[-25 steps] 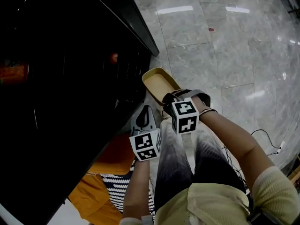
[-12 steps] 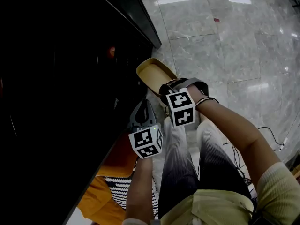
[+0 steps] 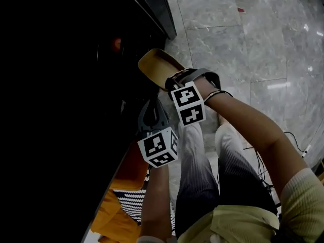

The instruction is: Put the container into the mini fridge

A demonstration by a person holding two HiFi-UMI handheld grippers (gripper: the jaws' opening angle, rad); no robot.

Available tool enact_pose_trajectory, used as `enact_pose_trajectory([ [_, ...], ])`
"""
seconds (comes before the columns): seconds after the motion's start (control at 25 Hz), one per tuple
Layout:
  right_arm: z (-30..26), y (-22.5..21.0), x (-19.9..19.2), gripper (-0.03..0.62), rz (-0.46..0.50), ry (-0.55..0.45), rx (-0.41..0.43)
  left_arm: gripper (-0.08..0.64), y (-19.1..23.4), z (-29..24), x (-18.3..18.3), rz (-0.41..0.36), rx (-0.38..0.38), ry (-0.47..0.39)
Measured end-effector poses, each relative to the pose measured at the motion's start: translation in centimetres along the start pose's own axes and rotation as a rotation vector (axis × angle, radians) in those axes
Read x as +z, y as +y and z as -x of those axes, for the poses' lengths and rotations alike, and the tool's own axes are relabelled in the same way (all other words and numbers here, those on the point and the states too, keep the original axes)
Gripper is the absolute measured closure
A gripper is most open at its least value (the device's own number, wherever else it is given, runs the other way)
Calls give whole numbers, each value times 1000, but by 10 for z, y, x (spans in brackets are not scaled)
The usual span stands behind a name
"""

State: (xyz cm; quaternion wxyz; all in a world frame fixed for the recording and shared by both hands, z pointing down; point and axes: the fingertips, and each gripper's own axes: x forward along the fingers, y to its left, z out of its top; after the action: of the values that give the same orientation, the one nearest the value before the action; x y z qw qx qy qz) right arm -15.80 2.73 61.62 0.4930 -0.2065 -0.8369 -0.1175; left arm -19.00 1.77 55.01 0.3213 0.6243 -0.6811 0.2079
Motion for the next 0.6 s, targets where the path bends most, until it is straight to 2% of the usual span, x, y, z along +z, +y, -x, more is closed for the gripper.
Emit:
enact_pose_trajectory([
  [0.6,-53,-24,-11,525,192,71,-16,525,24,-27,-19,164,53,-5],
])
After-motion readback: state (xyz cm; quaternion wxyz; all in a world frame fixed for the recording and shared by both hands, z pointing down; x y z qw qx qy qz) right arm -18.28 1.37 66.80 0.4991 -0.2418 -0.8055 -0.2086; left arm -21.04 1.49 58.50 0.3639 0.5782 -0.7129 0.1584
